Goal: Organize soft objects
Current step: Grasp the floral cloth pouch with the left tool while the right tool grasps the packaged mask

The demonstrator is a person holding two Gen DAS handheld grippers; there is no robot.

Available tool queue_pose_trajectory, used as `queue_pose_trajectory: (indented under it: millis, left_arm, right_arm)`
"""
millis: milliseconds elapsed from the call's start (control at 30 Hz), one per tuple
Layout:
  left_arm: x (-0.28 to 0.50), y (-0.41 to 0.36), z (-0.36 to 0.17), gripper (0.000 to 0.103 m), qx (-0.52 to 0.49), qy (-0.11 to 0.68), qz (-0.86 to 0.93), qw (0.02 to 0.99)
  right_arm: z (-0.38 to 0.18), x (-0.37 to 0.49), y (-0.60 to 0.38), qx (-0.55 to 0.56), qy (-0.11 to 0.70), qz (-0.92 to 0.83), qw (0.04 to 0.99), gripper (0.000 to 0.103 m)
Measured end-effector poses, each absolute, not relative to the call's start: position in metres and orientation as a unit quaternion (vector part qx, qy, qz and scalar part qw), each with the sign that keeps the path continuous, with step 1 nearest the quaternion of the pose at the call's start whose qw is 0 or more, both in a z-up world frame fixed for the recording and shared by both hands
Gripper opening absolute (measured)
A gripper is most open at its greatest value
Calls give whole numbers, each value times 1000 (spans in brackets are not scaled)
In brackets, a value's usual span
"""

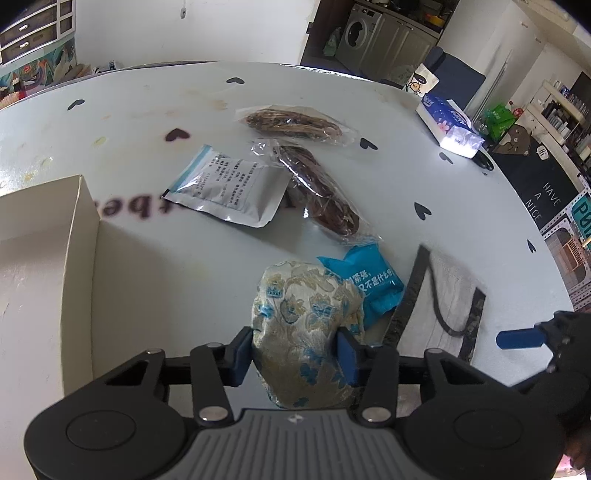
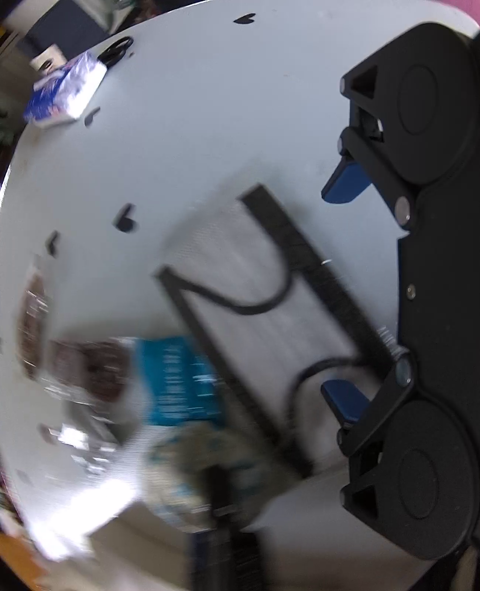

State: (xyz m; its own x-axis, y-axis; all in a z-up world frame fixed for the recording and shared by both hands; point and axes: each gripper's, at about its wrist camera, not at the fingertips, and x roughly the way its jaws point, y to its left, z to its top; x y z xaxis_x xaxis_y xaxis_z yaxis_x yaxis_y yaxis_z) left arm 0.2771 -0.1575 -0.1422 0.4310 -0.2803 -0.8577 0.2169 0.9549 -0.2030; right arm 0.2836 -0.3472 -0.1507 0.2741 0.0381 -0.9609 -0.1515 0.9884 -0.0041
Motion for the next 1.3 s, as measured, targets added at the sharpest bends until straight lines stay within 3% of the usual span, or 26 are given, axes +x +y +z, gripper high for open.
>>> queue_pose_trajectory:
  millis: [433,533,667,833,967,1067,1300]
  left_arm:
    - [263,-145,-140,47,-40,507,-135,850]
    - [261,-143,-139,49,-48,507,-134,850]
    - [258,-143,-139,63,-60,510,-142,846]
    - [258,-148,-140,65,-57,513,-143,844]
    - [257,-152,-140,87,-51,511,-144,846]
    - [253,-160,-135,96,-32,498,-154,853]
    - [243,-194,-135,103,72,465,-172,865]
  right_arm:
    - [-149,272,-410,-78,593,-27,801,103]
    - [-137,272,-414,-30,564,-15,825,103]
    - [-136,274,-408,45,545,12,837,103]
    - [-151,282,-373,38,534,14,845,103]
    - [-158,276,-358,14,540,16,841,103]
    - [-161,274,-355,-3,542,10,840,103]
    - [-162,269,-374,23,548,-18,836,103]
